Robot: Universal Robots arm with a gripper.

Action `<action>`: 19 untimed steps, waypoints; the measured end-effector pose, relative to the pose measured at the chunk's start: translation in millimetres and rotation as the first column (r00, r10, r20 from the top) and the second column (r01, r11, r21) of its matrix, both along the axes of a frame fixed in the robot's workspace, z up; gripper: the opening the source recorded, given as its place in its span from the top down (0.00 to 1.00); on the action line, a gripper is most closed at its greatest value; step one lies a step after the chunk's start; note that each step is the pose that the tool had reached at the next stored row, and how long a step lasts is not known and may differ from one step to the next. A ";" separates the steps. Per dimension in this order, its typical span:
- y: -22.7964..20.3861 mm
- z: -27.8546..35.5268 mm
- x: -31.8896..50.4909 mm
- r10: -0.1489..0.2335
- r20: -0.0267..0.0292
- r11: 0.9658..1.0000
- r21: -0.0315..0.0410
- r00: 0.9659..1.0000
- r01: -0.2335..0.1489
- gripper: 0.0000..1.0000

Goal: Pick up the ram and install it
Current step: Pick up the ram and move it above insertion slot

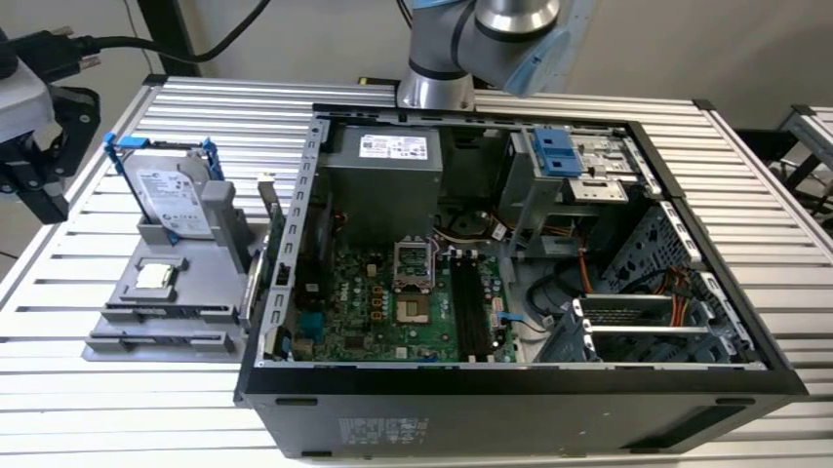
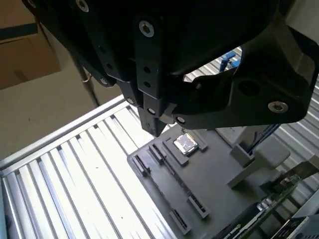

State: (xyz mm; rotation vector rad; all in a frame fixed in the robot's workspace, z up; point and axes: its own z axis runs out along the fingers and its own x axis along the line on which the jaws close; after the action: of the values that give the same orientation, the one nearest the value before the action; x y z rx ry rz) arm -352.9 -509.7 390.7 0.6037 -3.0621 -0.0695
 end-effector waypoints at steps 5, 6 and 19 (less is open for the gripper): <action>0.0 0.0 0.0 0.057 0.000 0.998 0.000 0.998 -0.057 1.00; 0.0 0.0 0.0 0.071 0.000 0.997 0.000 0.997 -0.071 1.00; 0.0 0.0 0.0 0.257 0.000 0.966 0.000 0.966 -0.257 1.00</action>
State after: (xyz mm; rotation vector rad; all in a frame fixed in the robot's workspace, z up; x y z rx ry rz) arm -352.9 -509.7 390.7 0.9942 -2.9525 -0.0648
